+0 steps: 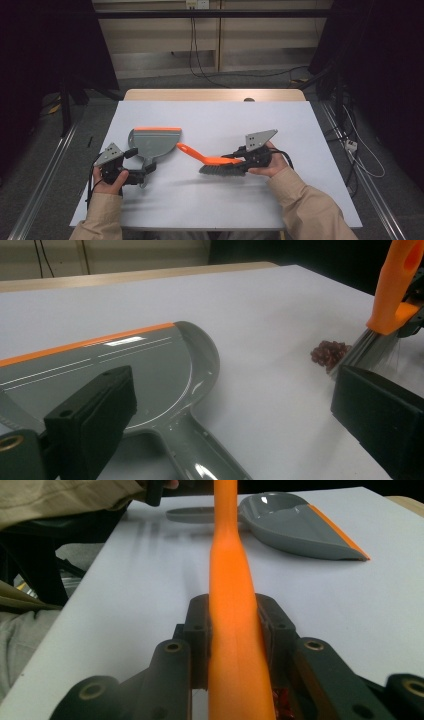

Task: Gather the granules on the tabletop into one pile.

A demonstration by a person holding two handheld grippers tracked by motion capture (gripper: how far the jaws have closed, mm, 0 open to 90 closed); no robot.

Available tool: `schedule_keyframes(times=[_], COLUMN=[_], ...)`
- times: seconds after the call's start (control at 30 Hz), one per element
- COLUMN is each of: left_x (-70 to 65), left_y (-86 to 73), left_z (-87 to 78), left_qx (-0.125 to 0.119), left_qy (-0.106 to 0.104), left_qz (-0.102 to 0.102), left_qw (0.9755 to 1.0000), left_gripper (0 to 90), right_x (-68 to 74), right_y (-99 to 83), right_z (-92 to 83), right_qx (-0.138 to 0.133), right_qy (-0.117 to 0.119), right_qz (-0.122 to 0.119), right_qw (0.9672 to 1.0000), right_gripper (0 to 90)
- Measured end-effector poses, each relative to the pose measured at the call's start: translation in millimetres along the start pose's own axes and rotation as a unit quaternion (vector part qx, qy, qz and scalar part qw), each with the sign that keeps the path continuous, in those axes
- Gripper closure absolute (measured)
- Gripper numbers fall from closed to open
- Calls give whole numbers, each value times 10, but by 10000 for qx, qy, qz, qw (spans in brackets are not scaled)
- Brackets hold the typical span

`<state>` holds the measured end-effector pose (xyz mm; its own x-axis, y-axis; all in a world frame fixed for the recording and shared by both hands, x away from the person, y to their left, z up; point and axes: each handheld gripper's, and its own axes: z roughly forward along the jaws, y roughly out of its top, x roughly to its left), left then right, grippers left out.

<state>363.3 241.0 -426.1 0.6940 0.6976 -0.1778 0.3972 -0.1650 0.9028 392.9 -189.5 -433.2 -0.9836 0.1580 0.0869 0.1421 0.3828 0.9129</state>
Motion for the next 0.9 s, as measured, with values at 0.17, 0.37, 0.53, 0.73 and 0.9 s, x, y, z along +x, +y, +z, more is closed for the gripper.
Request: schedule_keyframes(times=[0.17,0.37,0.53,0.73,0.9], left_x=[-2,-1,-4,-1,-2], left_y=[3,3,4,4,3], left_z=[-3,-1,-6,-12,-6], left_qx=[-26,-20,-28,-38,-22], left_qy=[-13,-24,-26,-22,-22], left_qz=[8,13,16,10,11], left_qw=[10000,10000,10000,10000,10000], left_gripper=[42,42,42,42,42], right_x=[-9,-49,22,112,85], right_y=[64,79,62,-65,-96], right_z=[-108,-214,-105,77,90], right_qx=[-179,-255,-224,-28,-6], right_qy=[-183,-464,-215,141,-23], right_qz=[103,182,165,263,268], right_qw=[9996,9984,9994,9996,9996], right_gripper=[713,713,713,713,713])
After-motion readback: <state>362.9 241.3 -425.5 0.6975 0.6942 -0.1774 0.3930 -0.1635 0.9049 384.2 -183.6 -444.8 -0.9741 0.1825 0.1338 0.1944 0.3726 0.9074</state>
